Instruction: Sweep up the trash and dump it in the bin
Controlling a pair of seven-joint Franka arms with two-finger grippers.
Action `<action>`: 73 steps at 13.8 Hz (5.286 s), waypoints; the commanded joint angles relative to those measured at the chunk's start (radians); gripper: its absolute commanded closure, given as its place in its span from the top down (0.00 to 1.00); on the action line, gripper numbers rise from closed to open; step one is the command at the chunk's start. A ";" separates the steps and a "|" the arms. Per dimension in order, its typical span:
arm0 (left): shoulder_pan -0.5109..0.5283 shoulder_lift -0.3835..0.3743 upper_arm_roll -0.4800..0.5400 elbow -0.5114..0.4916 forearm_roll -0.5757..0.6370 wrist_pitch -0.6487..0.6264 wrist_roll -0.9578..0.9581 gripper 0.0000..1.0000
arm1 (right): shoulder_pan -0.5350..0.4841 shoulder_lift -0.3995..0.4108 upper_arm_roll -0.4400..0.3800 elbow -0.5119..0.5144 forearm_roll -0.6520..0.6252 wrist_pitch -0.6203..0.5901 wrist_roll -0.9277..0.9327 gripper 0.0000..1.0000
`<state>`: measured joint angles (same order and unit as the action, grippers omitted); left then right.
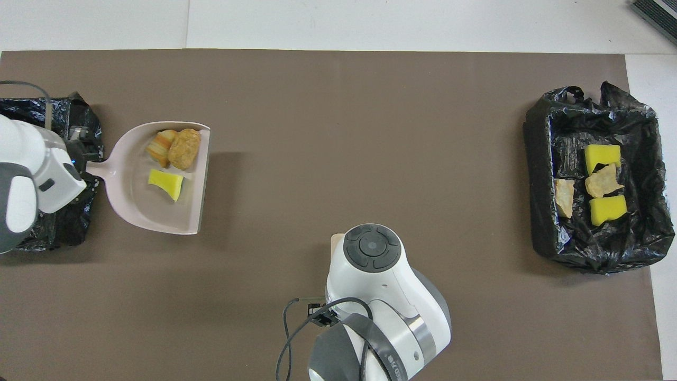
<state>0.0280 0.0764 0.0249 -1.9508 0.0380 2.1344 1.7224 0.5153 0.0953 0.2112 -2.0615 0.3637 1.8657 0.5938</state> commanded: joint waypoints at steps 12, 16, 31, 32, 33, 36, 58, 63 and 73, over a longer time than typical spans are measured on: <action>0.452 0.217 -0.008 0.481 0.081 -0.095 0.301 0.00 | 0.039 0.090 -0.001 -0.051 0.031 0.187 -0.023 0.38; 0.403 0.203 -0.007 0.432 0.342 -0.082 0.238 0.00 | 0.029 0.138 -0.010 0.032 -0.034 0.202 -0.019 1.00; 0.250 0.097 -0.005 0.289 0.963 -0.212 -0.241 0.00 | -0.397 -0.037 -0.180 0.362 -0.422 -0.034 -0.265 1.00; 0.247 0.092 -0.005 0.299 0.977 -0.224 -0.241 0.00 | -0.402 -0.075 -0.199 0.362 -0.422 -0.063 -0.290 1.00; 0.242 0.089 -0.005 0.302 0.991 -0.243 -0.241 0.00 | -0.417 -0.107 -0.205 0.363 -0.413 -0.103 -0.304 1.00; 0.161 0.077 -0.008 0.291 1.075 -0.376 -0.360 0.00 | -0.471 -0.163 -0.203 0.397 -0.402 -0.262 -0.345 1.00; -0.236 0.161 -0.063 0.349 0.548 -0.493 -0.763 0.00 | -0.412 -0.197 -0.323 0.417 -0.361 -0.373 -0.543 1.00; -0.365 0.243 -0.062 0.397 0.289 -0.495 -1.160 0.00 | -0.451 -0.201 -0.329 0.409 -0.358 -0.372 -0.577 1.00; -0.563 0.500 -0.062 0.713 0.076 -0.420 -1.964 0.00 | -0.442 -0.200 -0.319 0.414 -0.359 -0.373 -0.568 1.00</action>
<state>-0.5077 0.4959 -0.0554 -1.3523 0.1413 1.7064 -0.1111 0.0767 -0.0968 -0.1123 -1.6476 -0.0123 1.4997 0.0483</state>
